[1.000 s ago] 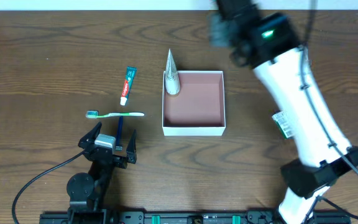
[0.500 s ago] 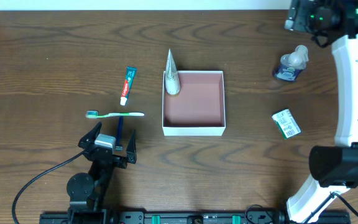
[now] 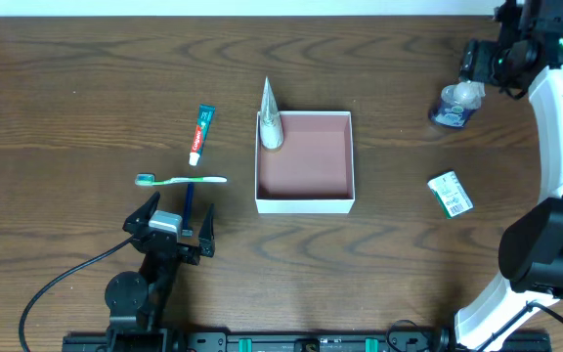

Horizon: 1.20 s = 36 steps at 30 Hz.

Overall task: Pack container
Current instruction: 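Move the right gripper to the blue soap bottle and grasp it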

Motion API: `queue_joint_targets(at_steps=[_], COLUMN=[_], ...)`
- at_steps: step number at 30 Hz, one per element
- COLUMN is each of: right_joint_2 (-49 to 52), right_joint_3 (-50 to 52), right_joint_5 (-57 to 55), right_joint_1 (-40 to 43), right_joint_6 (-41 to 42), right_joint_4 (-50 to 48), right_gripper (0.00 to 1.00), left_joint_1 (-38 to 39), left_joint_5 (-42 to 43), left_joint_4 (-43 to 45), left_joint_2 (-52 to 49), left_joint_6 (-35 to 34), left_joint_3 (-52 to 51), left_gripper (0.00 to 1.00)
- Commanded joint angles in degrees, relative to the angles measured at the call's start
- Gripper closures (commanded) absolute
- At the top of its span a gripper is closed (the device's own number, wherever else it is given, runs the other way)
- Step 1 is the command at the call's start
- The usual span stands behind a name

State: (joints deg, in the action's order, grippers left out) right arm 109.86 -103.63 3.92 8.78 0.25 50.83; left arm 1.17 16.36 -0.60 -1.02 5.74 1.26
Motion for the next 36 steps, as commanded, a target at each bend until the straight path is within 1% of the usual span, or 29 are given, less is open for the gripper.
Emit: queue_joint_targets(at_steps=[1,8,13,16,22,29,33,36], right_joint_2=[-0.74,-0.74,-0.74,-0.74,-0.72,0.76,1.44,1.49], right_joint_3=[3.32,8.98,10.99,11.3,11.54,11.56,11.56,11.56], right_joint_5=[2.36,2.4,2.38,2.4,2.43,3.04,3.96,4.07], right_joint_1=[0.2,0.22,0.22,0.22,0.22,0.22,0.22,0.17], right_joint_6=[-4.0,-5.09,-5.53,-5.53,-5.73,-5.79,-5.92,-5.92], right_joint_4=[-2.36,-8.28,-10.25,-10.6,-11.1,-11.43,-11.34,-11.37], right_gripper=[0.19,0.28,0.32,0.37,0.38,0.44,0.51,0.65], left_joint_1=[-0.28,-0.28,-0.28,-0.28,-0.28,-0.28,-0.28,-0.28], left_joint_5=[0.98,0.98,0.98,1.01,0.98,1.01,0.98,0.98], left_joint_4=[-1.92,-1.92,-1.92,-1.92,-1.92,-1.92,-1.92,-1.92], left_joint_2=[-0.02,-0.02,-0.02,-0.02,-0.02,-0.02,-0.02,-0.02], left_joint_6=[-0.7,-0.7,-0.7,-0.7,-0.7,-0.7,-0.7,-0.7], left_joint_3=[-1.03,-1.03,-1.03,-1.03,-1.03,-1.03,-1.03,-1.03], left_gripper=[0.02,0.02,0.02,0.02,0.02,0.02,0.02,0.02])
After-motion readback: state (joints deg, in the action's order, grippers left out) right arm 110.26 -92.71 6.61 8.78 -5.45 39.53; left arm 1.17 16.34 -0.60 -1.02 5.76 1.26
